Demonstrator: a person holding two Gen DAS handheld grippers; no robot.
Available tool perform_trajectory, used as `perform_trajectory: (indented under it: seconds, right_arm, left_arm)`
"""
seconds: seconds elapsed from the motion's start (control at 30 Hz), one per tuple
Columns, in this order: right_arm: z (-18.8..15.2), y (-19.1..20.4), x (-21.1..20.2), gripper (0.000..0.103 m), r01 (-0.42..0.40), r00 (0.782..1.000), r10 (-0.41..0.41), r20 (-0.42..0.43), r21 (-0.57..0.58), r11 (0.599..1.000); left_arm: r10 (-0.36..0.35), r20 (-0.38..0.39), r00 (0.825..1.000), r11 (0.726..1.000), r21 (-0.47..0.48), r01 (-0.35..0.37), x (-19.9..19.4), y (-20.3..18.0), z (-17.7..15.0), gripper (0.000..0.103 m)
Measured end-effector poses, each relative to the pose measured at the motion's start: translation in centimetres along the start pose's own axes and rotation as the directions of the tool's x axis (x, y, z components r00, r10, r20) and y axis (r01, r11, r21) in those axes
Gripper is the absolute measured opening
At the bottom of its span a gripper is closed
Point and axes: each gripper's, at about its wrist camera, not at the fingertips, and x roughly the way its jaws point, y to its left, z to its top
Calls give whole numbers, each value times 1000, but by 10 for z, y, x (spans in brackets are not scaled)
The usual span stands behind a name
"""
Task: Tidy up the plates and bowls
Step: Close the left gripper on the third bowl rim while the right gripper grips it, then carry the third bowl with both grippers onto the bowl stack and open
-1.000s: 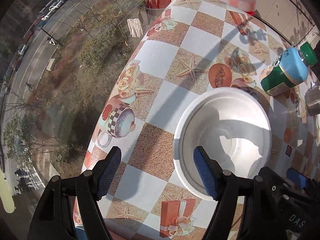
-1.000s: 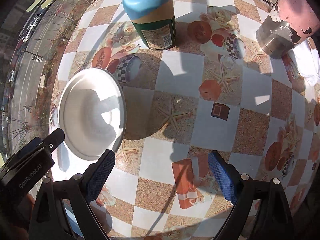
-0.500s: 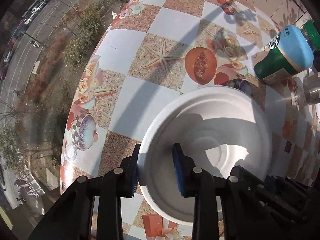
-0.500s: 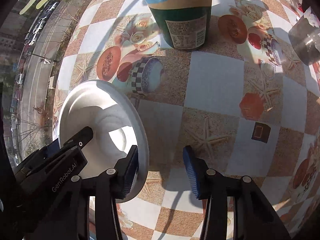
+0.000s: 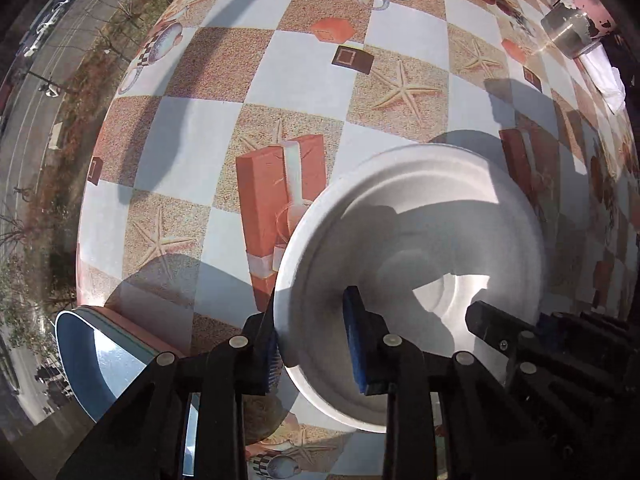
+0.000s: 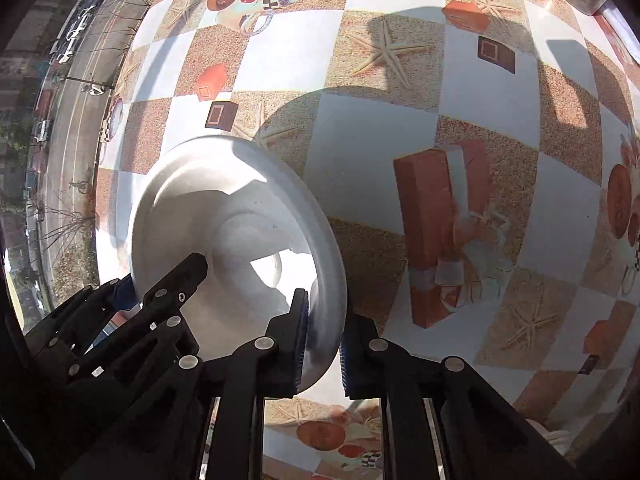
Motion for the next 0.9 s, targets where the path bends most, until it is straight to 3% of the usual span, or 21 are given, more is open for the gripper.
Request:
perform_trajectory:
  seconds: [0.2,0.4,0.9]
  right_arm:
    - [-83,1,9,16,46,998,-47,-48,-33,998]
    - [-141,0,18,17,59,994,-60,-89,-11,998]
    - [-172,18,-25,18,89,995,-89,-32,-29,996]
  left_arm:
    - [-11,-41,999,996,89,14,5,-9,-63,32]
    - [-28,-66,997,992,123,36,6,-5,-90,32]
    - [-43,13,999,980,197,40,-38,-3,-115,32]
